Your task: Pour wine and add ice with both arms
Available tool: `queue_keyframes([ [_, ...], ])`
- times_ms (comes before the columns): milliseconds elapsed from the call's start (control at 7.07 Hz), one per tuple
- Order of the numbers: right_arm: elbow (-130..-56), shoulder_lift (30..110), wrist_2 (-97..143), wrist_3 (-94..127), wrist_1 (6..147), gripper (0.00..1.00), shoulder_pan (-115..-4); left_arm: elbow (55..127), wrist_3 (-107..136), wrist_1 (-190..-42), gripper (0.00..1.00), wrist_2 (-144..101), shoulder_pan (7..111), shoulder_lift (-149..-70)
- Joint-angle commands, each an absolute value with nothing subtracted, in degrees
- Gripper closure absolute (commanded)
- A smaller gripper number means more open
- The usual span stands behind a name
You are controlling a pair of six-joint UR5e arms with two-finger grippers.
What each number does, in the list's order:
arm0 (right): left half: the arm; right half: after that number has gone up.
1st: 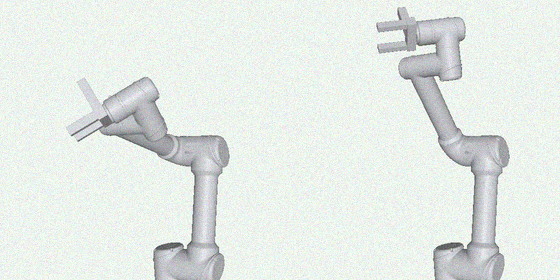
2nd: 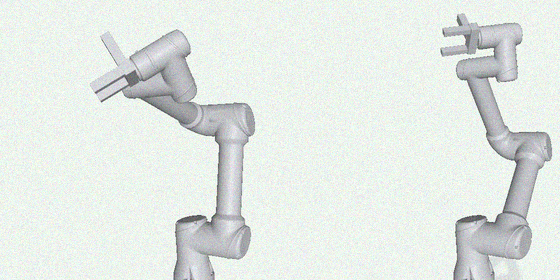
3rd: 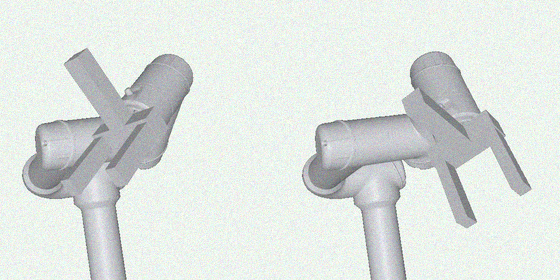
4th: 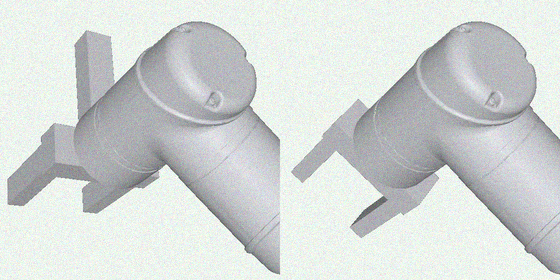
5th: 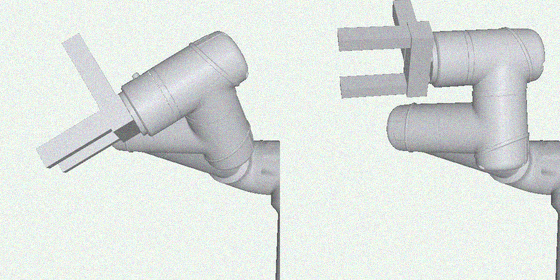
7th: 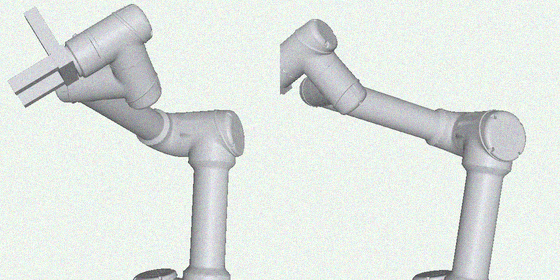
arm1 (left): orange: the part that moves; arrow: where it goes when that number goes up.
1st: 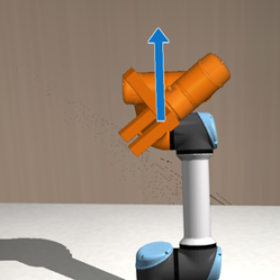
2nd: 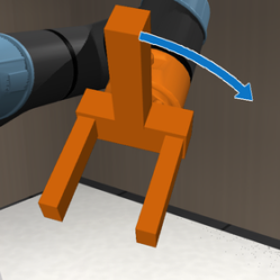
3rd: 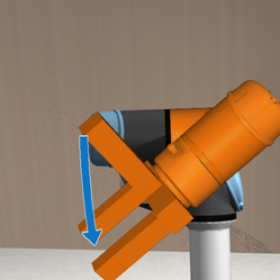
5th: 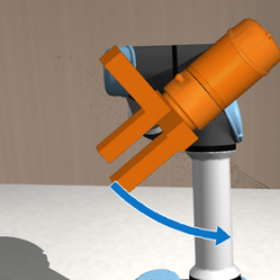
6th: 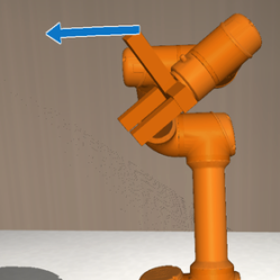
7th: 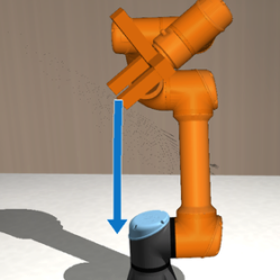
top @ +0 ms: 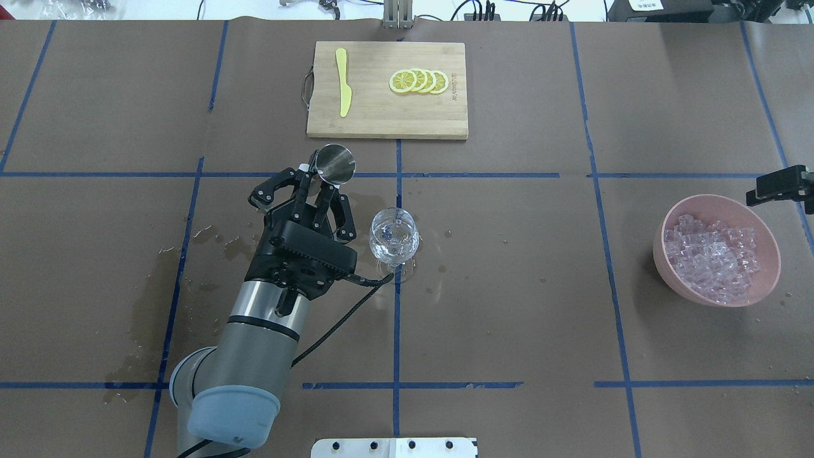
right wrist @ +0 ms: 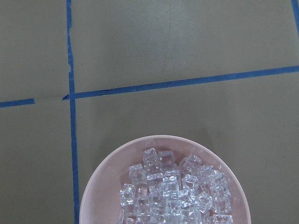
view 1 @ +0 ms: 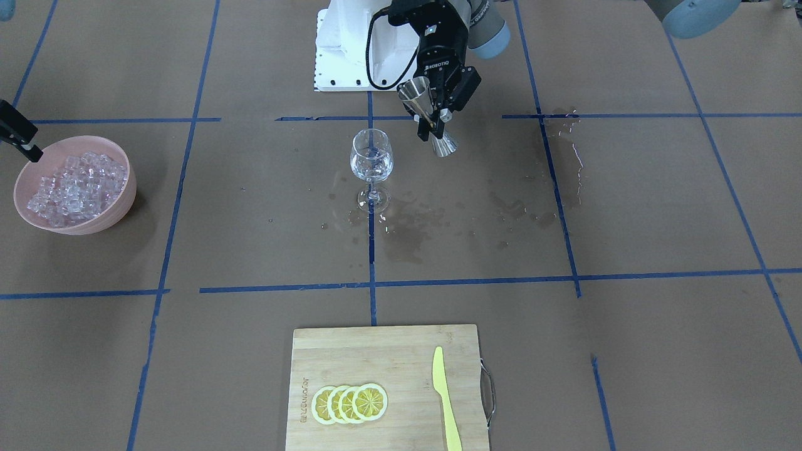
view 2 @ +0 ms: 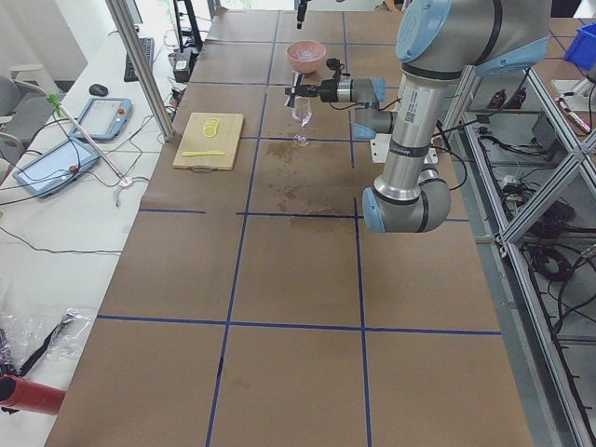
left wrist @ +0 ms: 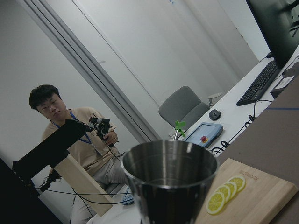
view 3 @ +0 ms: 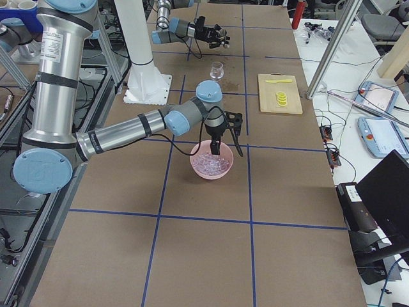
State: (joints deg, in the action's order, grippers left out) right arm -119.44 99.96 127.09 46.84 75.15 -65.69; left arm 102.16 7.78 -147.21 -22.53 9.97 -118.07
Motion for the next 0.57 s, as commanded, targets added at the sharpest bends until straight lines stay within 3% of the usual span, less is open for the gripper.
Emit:
queue_keyframes([
  [0, -119.4, 99.9, 127.1, 46.8, 75.1, 0.0, -65.7, 102.2, 15.6, -148.2, 1.0, -24.2, 11.9, -117.0],
  [424, -119.4, 99.9, 127.1, 46.8, 75.1, 0.0, -65.6, 102.5, 19.9, -152.6, 1.0, -32.1, 17.6, -112.5],
])
